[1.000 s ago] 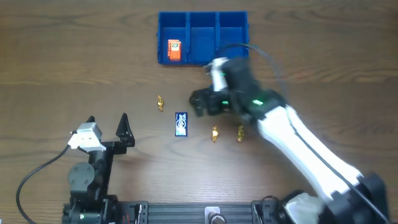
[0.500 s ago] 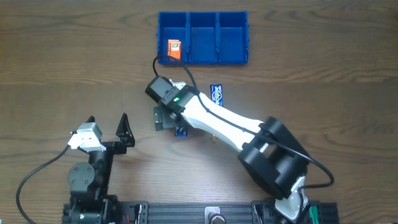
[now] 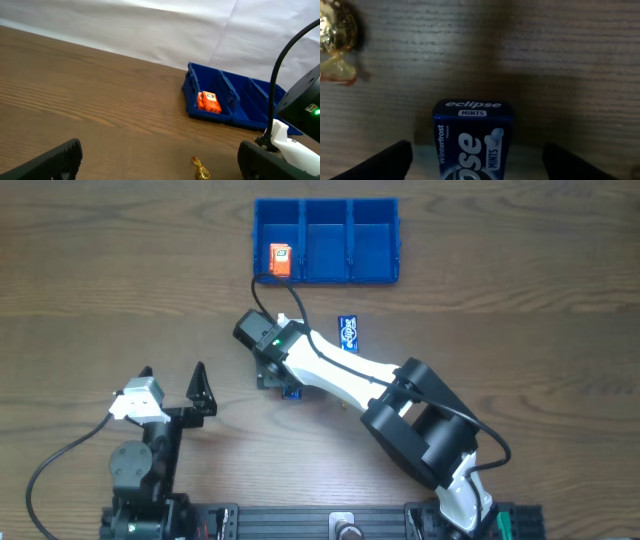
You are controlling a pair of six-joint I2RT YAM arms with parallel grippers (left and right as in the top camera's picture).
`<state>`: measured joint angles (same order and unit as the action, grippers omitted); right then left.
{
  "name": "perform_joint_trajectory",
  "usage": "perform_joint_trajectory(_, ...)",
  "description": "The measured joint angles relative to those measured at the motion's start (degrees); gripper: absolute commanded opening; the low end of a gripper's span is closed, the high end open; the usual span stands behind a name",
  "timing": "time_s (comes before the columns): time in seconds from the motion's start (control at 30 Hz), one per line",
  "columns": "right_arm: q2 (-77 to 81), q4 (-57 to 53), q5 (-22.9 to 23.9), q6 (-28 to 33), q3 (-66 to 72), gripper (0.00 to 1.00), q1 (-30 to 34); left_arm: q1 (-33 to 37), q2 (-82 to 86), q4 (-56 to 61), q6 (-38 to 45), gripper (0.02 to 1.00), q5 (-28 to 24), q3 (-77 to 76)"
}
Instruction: Sort Candies Into Trays
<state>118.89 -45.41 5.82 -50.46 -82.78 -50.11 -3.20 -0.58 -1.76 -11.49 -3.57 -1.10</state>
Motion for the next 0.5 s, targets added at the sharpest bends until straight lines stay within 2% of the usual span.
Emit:
perform_joint_trajectory(0.17, 0.7, -0.2, 0.7, -0.2, 0.0, 0.737, 0.0, 0.0, 0.0, 0.0, 0.0, 0.998, 0.0, 0.0)
perform_joint_trajectory(0.27, 1.1, -0.2, 0.9, -0.3, -0.3, 0.606, 0.0, 0.0, 0.0, 0.0, 0.0, 0.998, 0.0, 0.0)
perform_joint_trajectory(0.37, 1.3, -0.1, 1.2, -0.2, -0.5, 0.364, -0.3, 0.0, 0.0, 0.0, 0.0, 0.998, 0.0, 0.0)
perform_joint_trajectory(0.5, 1.4, -0.1, 1.5, -0.2, -0.7, 0.312, -1.0, 0.0, 0.0, 0.0, 0.0, 0.998, 0.0, 0.0)
